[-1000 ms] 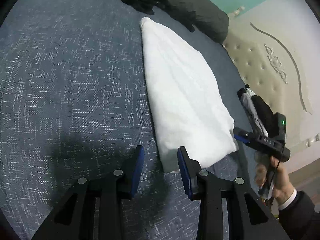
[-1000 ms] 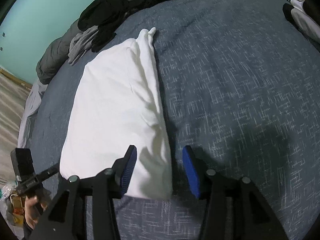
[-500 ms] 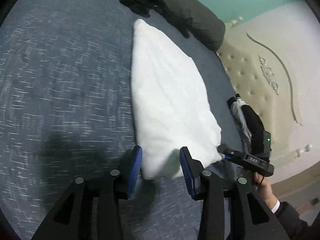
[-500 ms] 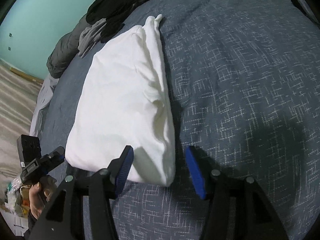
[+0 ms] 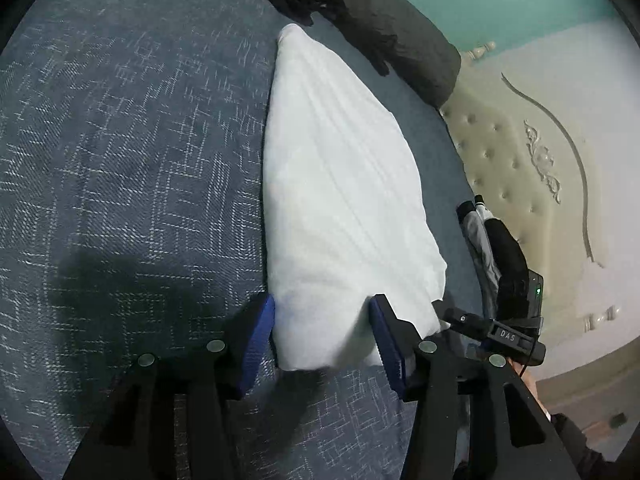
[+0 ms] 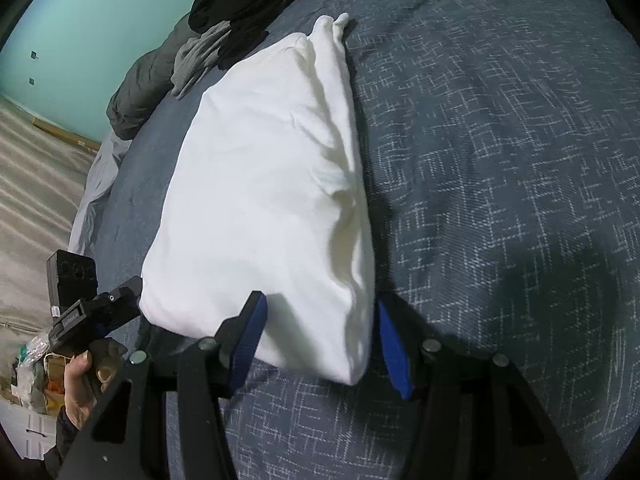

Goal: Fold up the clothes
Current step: 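Grasp the end of the folded white shirt with both grippers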

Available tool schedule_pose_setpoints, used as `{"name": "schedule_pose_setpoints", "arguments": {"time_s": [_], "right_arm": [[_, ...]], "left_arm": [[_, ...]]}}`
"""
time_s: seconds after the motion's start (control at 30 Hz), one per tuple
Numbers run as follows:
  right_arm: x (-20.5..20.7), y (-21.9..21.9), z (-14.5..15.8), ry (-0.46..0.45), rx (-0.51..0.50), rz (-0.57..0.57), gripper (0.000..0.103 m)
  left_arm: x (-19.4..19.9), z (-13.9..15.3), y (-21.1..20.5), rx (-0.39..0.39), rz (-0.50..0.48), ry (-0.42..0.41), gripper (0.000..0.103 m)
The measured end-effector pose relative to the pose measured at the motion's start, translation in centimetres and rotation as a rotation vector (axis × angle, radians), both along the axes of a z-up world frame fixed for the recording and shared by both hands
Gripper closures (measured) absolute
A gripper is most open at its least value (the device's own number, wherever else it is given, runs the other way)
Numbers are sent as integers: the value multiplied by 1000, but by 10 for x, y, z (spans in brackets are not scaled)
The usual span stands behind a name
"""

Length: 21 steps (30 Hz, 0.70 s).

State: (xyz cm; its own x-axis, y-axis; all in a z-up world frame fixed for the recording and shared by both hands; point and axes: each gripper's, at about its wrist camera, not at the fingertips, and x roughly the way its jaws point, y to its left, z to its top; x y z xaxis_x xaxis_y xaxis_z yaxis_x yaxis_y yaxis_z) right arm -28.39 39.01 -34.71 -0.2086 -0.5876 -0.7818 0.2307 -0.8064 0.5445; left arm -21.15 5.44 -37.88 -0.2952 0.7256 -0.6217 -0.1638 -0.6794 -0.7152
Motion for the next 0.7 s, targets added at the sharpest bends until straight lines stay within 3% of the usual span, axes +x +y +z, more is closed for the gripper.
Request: {"name": "schedule_pose_setpoints", "arguments": {"time_s": [0.27, 0.47, 0.7], "right_arm": [[1, 4, -1, -9, -16, 7, 47], [0, 1, -3, -18, -34, 3, 47], [-3, 4, -3, -27, -60, -10, 47]], "left_arm": [[-3, -2, 1, 1, -1, 8, 49], [-8, -15, 3, 51, 18, -24, 47], [-5, -4, 8, 34, -8, -21, 47]]}}
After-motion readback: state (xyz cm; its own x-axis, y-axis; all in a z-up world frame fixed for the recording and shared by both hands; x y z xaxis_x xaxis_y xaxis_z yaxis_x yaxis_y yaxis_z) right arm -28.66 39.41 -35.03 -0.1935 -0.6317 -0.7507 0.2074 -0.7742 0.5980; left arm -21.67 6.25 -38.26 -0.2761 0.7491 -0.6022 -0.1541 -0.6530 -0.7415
